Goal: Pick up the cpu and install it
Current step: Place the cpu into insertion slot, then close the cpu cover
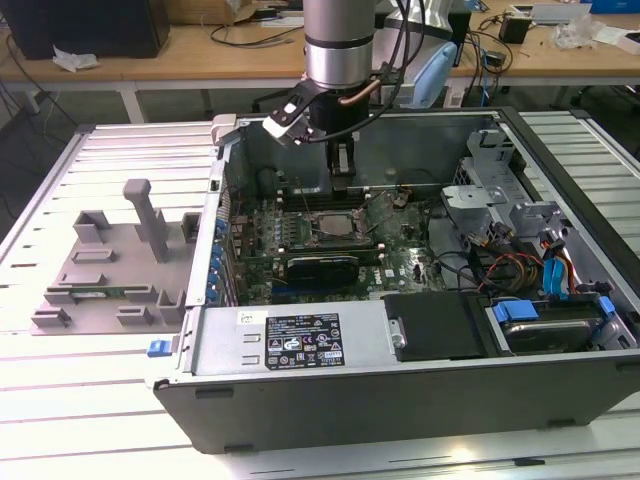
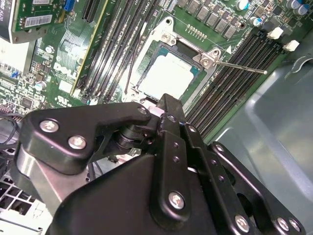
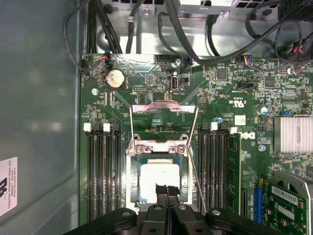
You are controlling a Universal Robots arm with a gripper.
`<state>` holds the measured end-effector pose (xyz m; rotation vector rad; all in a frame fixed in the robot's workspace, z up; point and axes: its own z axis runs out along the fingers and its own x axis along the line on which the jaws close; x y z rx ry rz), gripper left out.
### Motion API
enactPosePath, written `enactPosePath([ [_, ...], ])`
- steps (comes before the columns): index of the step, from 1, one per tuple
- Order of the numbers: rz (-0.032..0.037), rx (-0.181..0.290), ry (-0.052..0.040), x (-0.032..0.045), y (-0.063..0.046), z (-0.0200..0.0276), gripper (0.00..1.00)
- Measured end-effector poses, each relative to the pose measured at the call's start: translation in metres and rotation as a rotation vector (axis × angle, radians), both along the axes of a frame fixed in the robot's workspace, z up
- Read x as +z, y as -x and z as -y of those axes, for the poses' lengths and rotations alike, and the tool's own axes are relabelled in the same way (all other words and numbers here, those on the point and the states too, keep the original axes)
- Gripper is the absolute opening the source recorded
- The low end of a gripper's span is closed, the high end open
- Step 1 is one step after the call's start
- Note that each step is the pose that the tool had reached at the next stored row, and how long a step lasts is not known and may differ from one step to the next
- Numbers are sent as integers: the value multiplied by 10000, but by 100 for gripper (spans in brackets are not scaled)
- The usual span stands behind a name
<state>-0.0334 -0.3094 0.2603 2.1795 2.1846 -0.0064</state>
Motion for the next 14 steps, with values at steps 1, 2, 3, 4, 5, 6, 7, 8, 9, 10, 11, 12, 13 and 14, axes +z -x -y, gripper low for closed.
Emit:
enactPosePath([
  [1, -1, 0, 1, 1, 0, 0, 11],
  [2, 0, 0, 0, 1, 0, 0, 11],
  [3, -1, 0, 0, 1, 0, 0, 11],
  [4, 0, 1, 0, 2, 0, 0, 11],
  [5, 0, 0, 1, 2, 0, 0, 11],
  [6, -1, 0, 1, 3, 0, 0, 11],
  [7, 0, 0, 0, 3, 0, 0, 11],
  [8, 0, 0, 0, 3, 0, 0, 11],
  [9, -1, 0, 1, 4, 0, 0, 11],
  [10, 0, 1, 1, 4, 0, 0, 11],
  [11, 0, 0, 1, 5, 0, 0, 11],
  [12, -1, 0, 2, 23, 0, 0, 11],
  [13, 0, 0, 1, 45, 0, 0, 11],
  [14, -1, 0, 1, 89, 0, 0, 11],
])
